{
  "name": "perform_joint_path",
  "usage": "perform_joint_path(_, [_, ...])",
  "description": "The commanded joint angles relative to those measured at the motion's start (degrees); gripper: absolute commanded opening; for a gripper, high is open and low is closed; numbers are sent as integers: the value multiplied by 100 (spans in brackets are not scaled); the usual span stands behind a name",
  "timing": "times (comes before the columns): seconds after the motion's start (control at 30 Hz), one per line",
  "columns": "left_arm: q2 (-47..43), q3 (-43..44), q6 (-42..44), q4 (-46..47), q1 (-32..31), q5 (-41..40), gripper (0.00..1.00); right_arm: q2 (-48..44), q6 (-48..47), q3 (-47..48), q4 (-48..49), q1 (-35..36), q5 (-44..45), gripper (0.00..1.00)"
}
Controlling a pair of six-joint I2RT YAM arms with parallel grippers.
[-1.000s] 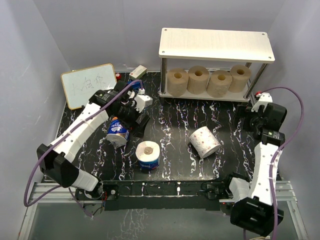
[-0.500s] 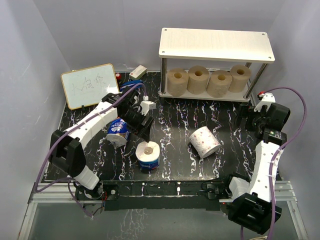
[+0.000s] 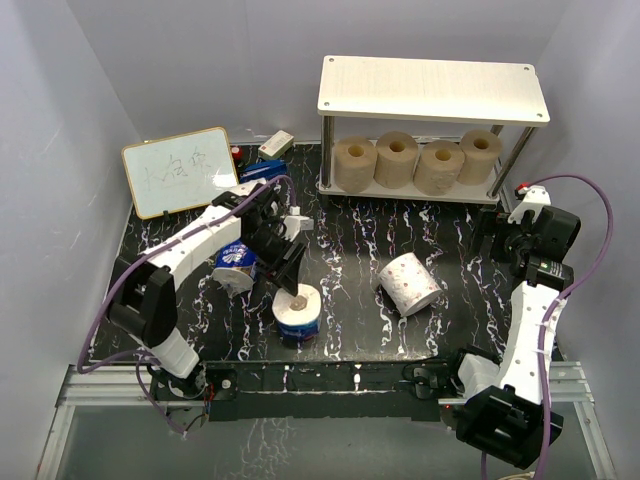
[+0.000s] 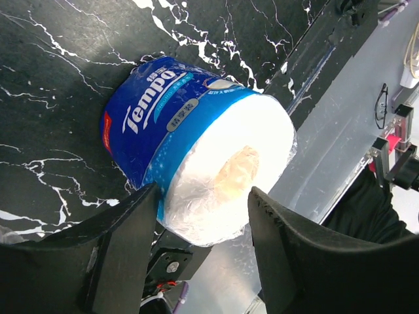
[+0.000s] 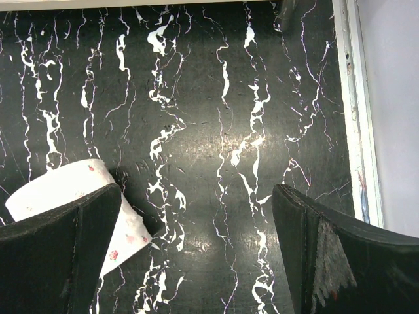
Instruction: Place and organize the paper towels onto the shelf
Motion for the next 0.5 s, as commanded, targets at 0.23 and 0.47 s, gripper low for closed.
perform_joint_path(0.23, [261, -143, 61, -69, -121, 163, 56, -108, -43, 63, 248, -36, -84, 98])
perform_joint_path(0.47, [421, -201, 31, 33, -204, -186, 50, -132, -43, 63, 248, -33, -91, 98])
